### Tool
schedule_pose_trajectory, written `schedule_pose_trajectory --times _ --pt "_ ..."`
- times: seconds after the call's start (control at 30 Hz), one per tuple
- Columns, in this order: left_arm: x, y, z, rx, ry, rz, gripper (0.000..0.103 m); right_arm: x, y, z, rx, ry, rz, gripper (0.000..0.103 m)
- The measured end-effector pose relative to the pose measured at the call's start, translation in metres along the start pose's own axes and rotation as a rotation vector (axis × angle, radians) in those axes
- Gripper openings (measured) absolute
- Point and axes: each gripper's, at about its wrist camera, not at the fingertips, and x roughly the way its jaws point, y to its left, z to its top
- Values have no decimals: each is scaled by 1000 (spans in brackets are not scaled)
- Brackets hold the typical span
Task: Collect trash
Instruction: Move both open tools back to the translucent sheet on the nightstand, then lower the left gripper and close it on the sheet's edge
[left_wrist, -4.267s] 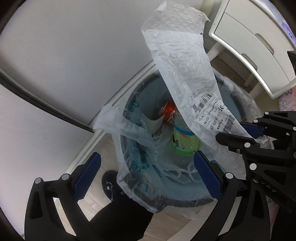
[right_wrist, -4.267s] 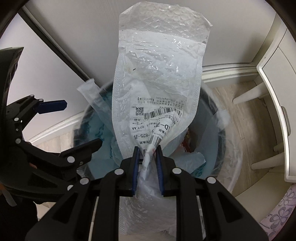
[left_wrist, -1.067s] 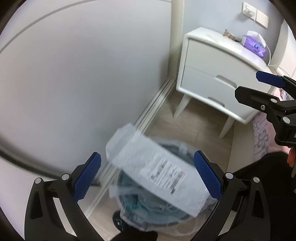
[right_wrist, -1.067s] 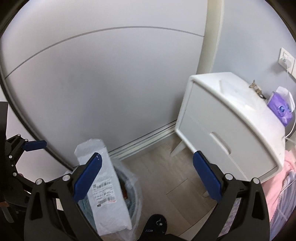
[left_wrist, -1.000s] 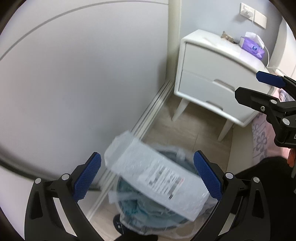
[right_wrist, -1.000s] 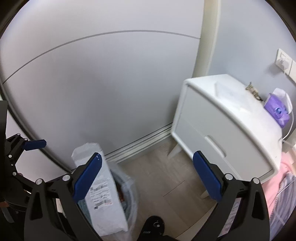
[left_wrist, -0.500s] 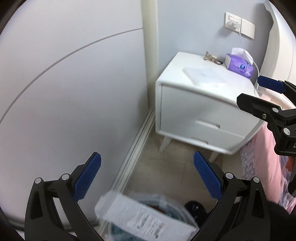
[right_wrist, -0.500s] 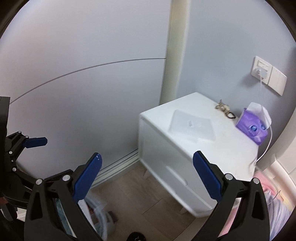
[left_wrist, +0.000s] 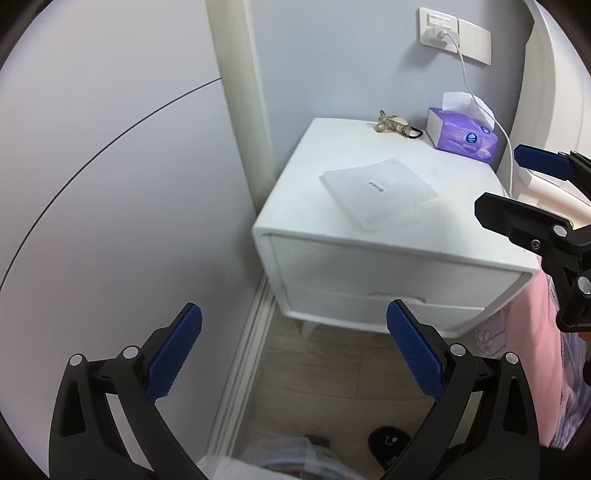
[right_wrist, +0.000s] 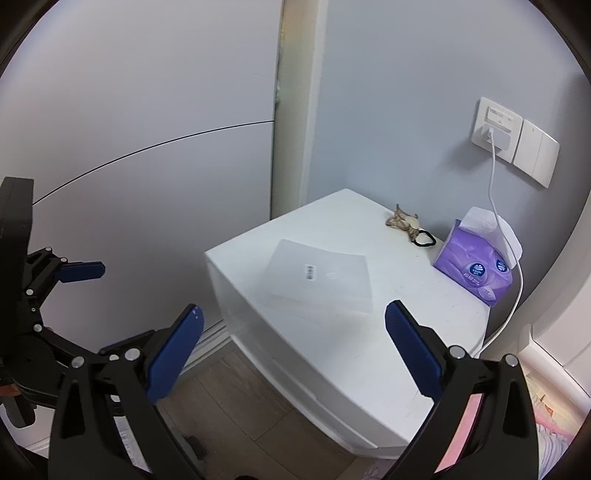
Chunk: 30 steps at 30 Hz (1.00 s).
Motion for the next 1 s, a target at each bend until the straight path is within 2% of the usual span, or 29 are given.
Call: schedule_pose_trajectory --times 0.37,0.63,1.0 --pt "45 -39 42 45 11 -65 97 32 -46 4 41 15 -14 96" --pt "71 -62 71 96 20 -89 97 49 -78 12 37 18 37 96" --pt "101 -71 92 74 57 -125 97 66 -94 20 16 21 77 96"
